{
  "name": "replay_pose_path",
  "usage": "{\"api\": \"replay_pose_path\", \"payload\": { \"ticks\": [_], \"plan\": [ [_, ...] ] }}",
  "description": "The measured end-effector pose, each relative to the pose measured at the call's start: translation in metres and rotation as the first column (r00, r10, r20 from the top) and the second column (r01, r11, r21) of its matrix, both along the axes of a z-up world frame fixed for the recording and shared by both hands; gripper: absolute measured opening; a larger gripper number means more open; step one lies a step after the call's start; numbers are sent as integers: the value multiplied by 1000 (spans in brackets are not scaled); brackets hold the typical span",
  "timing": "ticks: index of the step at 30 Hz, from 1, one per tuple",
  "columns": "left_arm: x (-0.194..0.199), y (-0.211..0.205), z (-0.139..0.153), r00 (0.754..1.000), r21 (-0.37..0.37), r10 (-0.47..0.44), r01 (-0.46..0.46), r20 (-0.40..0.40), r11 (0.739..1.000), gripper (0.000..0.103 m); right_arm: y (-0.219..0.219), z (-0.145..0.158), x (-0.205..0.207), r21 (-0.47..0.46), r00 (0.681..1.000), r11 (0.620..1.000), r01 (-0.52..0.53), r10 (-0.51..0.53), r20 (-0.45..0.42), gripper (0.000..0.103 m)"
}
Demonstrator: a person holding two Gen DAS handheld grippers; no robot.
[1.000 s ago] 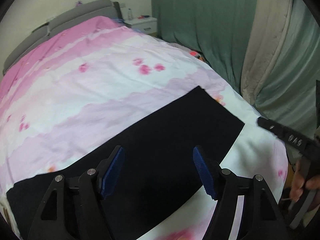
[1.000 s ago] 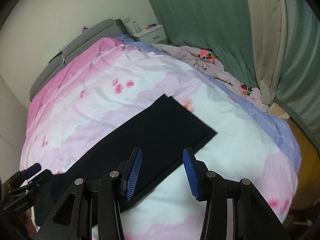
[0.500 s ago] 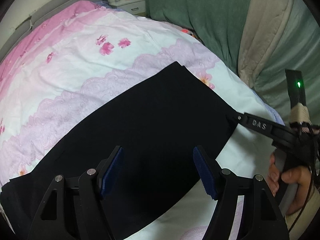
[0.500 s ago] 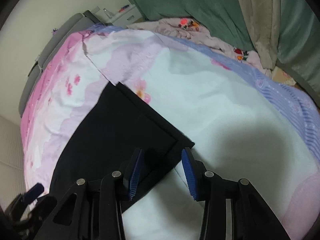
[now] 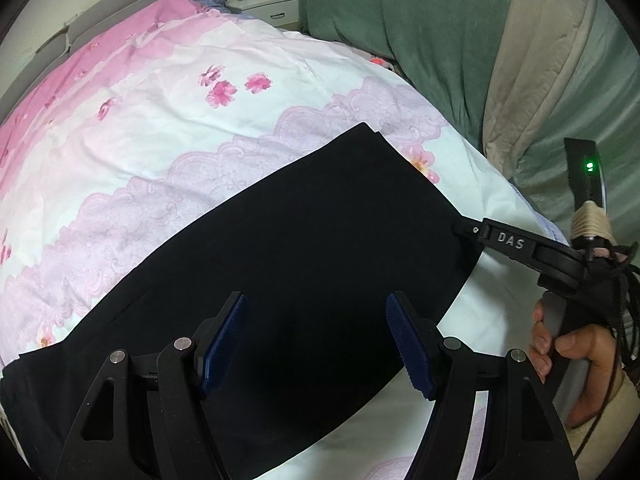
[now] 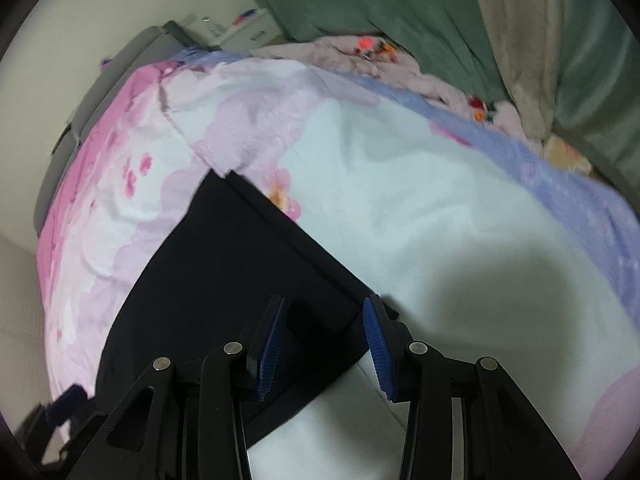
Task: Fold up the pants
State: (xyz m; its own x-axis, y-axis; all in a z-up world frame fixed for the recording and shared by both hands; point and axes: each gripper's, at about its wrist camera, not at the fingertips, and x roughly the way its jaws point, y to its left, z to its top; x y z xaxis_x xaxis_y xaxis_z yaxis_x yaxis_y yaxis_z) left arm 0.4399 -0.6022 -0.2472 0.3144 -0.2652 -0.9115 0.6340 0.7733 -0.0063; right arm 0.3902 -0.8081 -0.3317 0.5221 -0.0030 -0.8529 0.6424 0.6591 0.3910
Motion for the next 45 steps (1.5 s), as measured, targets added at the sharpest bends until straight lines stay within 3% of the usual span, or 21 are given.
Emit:
{"api": "replay_pose_path", "payload": {
  "ticks": [3,5,6,7,14,18,21,23,25,28,30,35,37,41,45],
  "plan": [
    [0,1,0,1000,3,1,-1,4,1000,71,0,-6,4,-9,1000,1000,3,-3,-15,42],
    [-1,2,0,1000,2,1,-1,0,1000,71,2,-7,9,-36,999,999,0,-2,-43,28],
    [-1,2,0,1000,3,3,-3,-5,1000,71,4,-6,11,-73,998,997,-11,6,-70,14],
    [-2,2,0,1000,3,5,-5,-8,1000,71,6,-6,13,-103,995,994,-27,18,-93,11],
    [-6,2,5,1000,-30,-5,4,-23,1000,71,2,26,-6,-163,1000,987,-16,12,-27,4],
    [-11,-4,7,999,-31,-36,35,-14,999,71,-4,23,-3,-189,998,981,-35,24,-64,4],
    [-15,-7,8,998,-18,-55,55,7,998,71,-5,11,-2,-174,996,983,-57,45,-72,5],
    [-16,-6,8,998,-14,-61,61,19,998,71,-6,9,-3,-159,996,985,-61,50,-75,13],
    [-13,-3,7,999,-16,-48,49,15,999,72,-11,15,-11,-127,998,992,-13,5,-63,44],
    [-11,1,3,999,-16,-41,41,-2,999,72,-10,27,-33,-102,998,993,58,-58,6,44],
    [-10,2,0,999,-4,-40,40,1,999,72,-4,25,-45,-36,997,997,68,-67,33,44],
    [-8,2,-6,999,19,-49,48,8,999,72,13,-4,-50,120,998,992,30,-37,56,45],
    [-7,2,-9,998,25,-55,54,7,998,72,15,-15,-49,136,997,990,39,-48,67,50],
    [-4,1,-15,997,40,-75,75,11,996,72,4,-32,-40,221,987,974,50,-81,136,50],
    [9,-5,-18,988,23,-156,155,12,988,72,-8,-50,-27,269,980,960,78,-123,157,41]
  ]
}}
